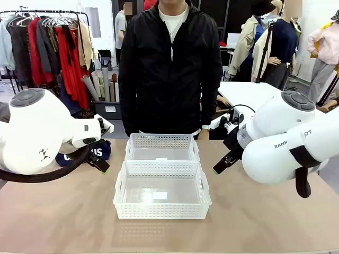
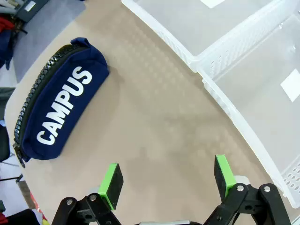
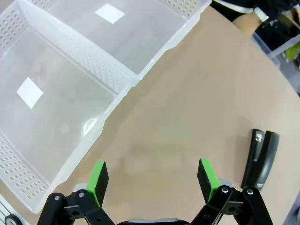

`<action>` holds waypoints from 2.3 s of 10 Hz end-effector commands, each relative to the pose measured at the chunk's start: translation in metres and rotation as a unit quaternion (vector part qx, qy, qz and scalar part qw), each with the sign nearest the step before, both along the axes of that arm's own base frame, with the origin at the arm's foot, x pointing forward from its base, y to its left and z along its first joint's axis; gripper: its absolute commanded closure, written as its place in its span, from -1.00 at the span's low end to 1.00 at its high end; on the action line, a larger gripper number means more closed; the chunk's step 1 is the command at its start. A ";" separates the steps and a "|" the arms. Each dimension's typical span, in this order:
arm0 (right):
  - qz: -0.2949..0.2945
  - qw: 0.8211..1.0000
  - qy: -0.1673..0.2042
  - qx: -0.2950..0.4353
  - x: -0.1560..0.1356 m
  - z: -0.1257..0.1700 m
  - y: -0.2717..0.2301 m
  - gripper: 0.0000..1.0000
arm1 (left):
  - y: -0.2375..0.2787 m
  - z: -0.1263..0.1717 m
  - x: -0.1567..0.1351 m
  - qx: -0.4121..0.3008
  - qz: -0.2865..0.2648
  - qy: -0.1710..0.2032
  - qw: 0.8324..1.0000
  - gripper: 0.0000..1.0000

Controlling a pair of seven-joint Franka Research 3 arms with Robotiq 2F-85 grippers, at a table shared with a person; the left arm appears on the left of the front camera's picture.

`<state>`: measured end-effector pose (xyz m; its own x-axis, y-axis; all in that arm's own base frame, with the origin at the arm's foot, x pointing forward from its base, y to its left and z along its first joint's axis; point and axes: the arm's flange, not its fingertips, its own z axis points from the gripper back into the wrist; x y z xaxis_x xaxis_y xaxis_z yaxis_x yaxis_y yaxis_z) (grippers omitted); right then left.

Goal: Distribute items into two baskets.
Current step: Pick up the Pencil pouch that the person points to.

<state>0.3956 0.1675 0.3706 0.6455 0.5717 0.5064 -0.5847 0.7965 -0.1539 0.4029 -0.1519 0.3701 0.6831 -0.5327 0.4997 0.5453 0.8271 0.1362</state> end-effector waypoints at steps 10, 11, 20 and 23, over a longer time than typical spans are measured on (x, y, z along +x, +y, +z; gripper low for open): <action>0.000 1.000 0.000 0.000 0.000 0.000 0.000 -1.00 | 0.000 0.000 0.000 0.000 0.000 0.000 1.000 -1.00; 0.000 1.000 0.000 0.000 0.000 0.000 0.000 -1.00 | 0.000 0.000 0.000 0.000 0.000 0.000 1.000 -1.00; -0.040 0.992 0.092 0.077 0.080 0.095 -0.031 -1.00 | 0.070 0.113 0.044 -0.119 -0.030 0.093 0.988 -1.00; -0.042 0.981 0.125 0.142 0.093 0.139 -0.071 -1.00 | 0.127 0.149 0.036 -0.184 -0.065 0.119 0.974 -1.00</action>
<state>0.4827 0.1130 0.4945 0.8081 0.3825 0.4479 -0.4948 0.8534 0.1639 0.4401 -0.0442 0.5126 0.7512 -0.4420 0.4903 0.6063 0.7556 -0.2478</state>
